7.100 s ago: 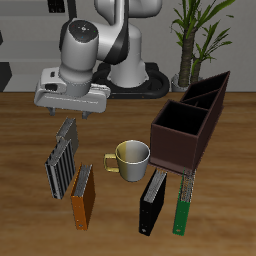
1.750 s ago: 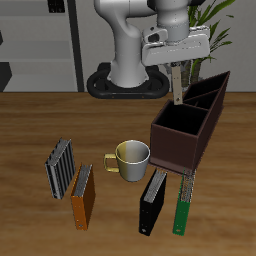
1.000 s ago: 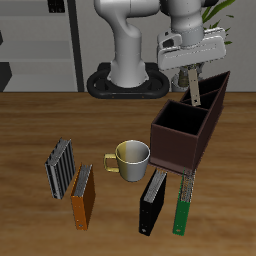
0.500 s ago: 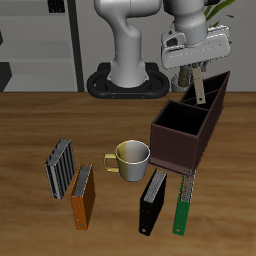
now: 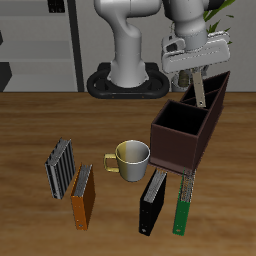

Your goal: Place the yellow book into the left desk caddy's back compartment

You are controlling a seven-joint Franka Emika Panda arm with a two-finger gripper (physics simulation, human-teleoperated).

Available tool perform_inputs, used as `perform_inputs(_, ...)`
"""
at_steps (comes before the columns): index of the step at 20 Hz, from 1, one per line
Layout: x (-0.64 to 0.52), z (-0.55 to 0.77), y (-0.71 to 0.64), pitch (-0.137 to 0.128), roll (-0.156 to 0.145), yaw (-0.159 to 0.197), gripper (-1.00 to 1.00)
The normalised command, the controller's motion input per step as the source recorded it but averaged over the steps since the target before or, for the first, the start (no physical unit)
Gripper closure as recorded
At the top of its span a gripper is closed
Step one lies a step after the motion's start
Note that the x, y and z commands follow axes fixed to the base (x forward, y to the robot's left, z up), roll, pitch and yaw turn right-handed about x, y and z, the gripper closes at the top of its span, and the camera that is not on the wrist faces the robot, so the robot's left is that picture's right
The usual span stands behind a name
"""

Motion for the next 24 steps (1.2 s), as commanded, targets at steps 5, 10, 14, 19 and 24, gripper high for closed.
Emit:
perform_inputs(5,0.08,-0.16,0.04,0.03,0.016,-0.028,1.0)
perform_inputs(10,0.06,-0.21,0.14,0.025,0.034,-0.01,1.0)
perform_inputs(14,0.1,-0.29,0.05,0.028,0.006,-0.003,1.0)
perform_inputs(19,0.06,-0.32,0.04,0.041,0.014,-0.002,1.0)
perform_inputs(24,0.01,-0.45,0.03,0.058,0.018,-0.013,1.0)
